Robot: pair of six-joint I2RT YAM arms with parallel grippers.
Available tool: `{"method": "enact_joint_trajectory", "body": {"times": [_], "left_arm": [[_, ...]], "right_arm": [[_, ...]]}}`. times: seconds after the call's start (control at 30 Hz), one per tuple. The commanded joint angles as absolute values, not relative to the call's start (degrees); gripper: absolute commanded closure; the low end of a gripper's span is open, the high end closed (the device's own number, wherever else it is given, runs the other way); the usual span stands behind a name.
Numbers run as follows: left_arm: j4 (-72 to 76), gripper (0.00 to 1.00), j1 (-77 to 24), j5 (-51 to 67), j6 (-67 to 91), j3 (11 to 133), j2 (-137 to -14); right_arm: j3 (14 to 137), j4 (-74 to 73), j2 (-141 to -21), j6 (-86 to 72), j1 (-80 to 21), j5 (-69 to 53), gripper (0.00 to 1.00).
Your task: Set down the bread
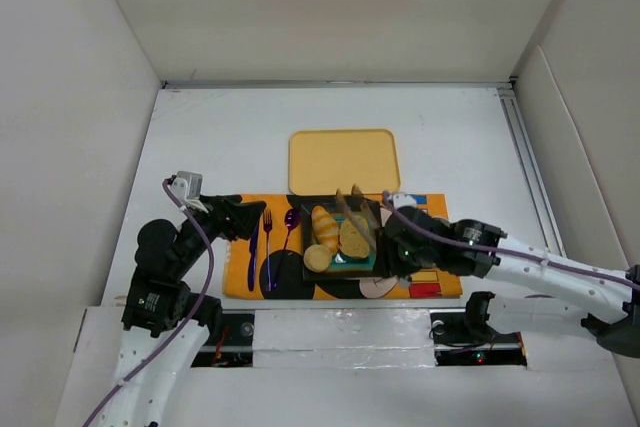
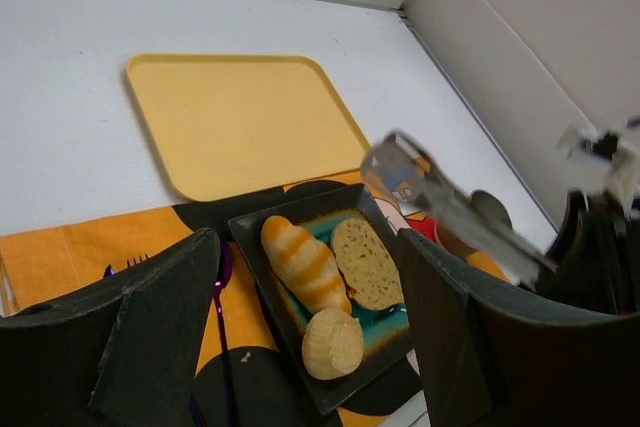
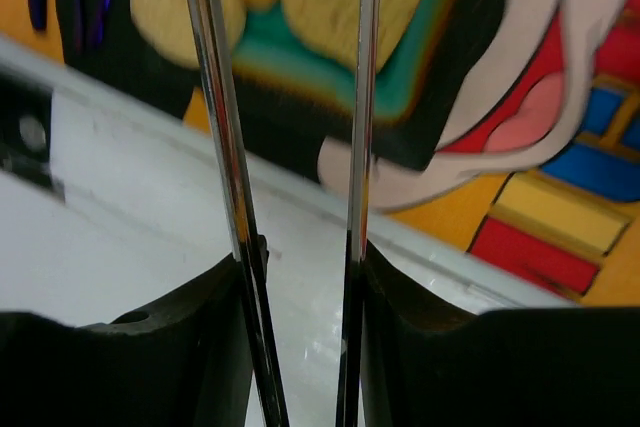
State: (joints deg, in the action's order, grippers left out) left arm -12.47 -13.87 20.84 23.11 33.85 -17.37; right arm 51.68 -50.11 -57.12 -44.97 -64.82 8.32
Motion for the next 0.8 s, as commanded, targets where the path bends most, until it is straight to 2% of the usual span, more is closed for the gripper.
{"method": "enact_joint_trajectory", "body": {"times": [0.0,0.03,0.2,0.37,0.63,0.77], "left_arm": [[-9.67,0.33,-13.80,22.06,23.03,35.42,-16.08],[-9.58,0.33,-13.80,22.50,23.03,35.33,-15.91],[-8.79,0.32,-13.80,25.57,22.59,35.07,-16.35],[-8.79,0.32,-13.80,26.72,22.15,35.24,-15.30],[-9.58,0.31,-13.80,25.31,22.41,35.60,-14.33],[-9.58,0.31,-13.80,25.49,22.41,35.60,-13.28]], "right_arm": [[59.13,-44.56,-59.22,-34.57,-54.70,15.02,0.57],[61.15,-45.17,-60.63,-29.58,-46.92,15.20,0.58],[72.06,-48.33,-69.16,-20.31,-28.85,16.34,0.58],[73.38,-48.33,-75.21,-18.73,-19.55,21.10,0.58],[72.33,-43.24,-90.69,-14.16,-6.95,6.45,0.61],[74.79,-43.59,-96.67,-14.15,-3.35,3.08,0.61]]}}
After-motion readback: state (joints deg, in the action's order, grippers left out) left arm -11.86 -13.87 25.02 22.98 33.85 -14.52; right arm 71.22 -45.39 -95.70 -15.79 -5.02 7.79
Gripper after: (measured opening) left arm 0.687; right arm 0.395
